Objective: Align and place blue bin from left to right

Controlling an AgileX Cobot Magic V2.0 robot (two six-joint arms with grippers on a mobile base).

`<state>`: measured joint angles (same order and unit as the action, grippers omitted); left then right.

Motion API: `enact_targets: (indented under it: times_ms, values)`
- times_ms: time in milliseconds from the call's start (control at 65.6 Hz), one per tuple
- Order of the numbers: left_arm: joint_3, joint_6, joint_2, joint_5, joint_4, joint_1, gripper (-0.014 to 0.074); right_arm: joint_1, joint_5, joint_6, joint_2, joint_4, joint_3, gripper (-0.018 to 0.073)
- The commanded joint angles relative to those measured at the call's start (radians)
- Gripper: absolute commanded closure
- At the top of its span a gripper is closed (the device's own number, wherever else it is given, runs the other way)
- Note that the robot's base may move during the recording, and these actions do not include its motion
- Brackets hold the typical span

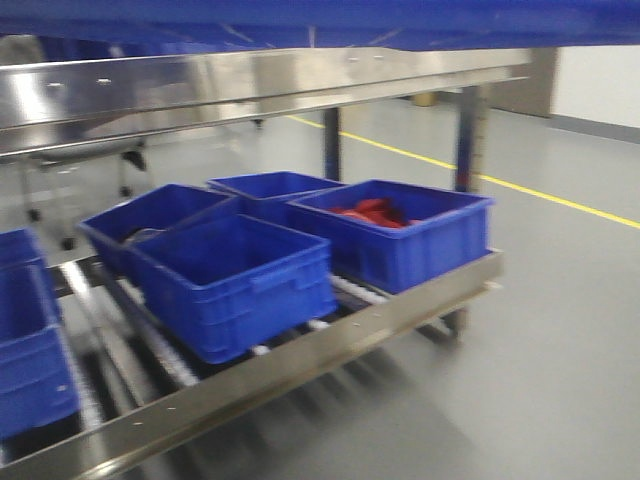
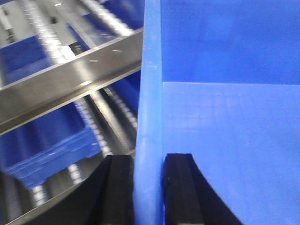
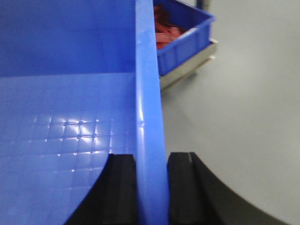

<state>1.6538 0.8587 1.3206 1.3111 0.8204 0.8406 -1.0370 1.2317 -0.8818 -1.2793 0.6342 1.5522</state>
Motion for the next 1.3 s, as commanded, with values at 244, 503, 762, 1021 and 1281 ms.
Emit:
enact_targets:
  times_ms: [244,503,762,1021,1281]
  values:
    - [0.011,-0.002,-0.007,-0.106,0.002,0.02,0.0707,-0.013,-0.306,-0.002,0.006,0.024,0.01,0.0725]
    - [0.011,-0.002,-0.007,-0.106,0.002,0.02,0.0707,-0.013,-0.306,-0.002,0.006,0.024,0.01,0.0725]
    - [0.011,-0.002,-0.007,-0.106,0.002,0.02,0.0707,-0.013,-0.306,-0.002,0.006,0.024,0.01,0.0725]
    - [0.011,-0.002,-0.007,-0.106,0.002,0.02,0.0707,-0.013,-0.306,-0.002,0.006,0.024,0.01,0.0725]
    - [0.011,-0.002,-0.007,-0.106,0.002,0.02,0.0707,-0.013,-0.306,-0.002,0.006,0.024,0.01,0.0725]
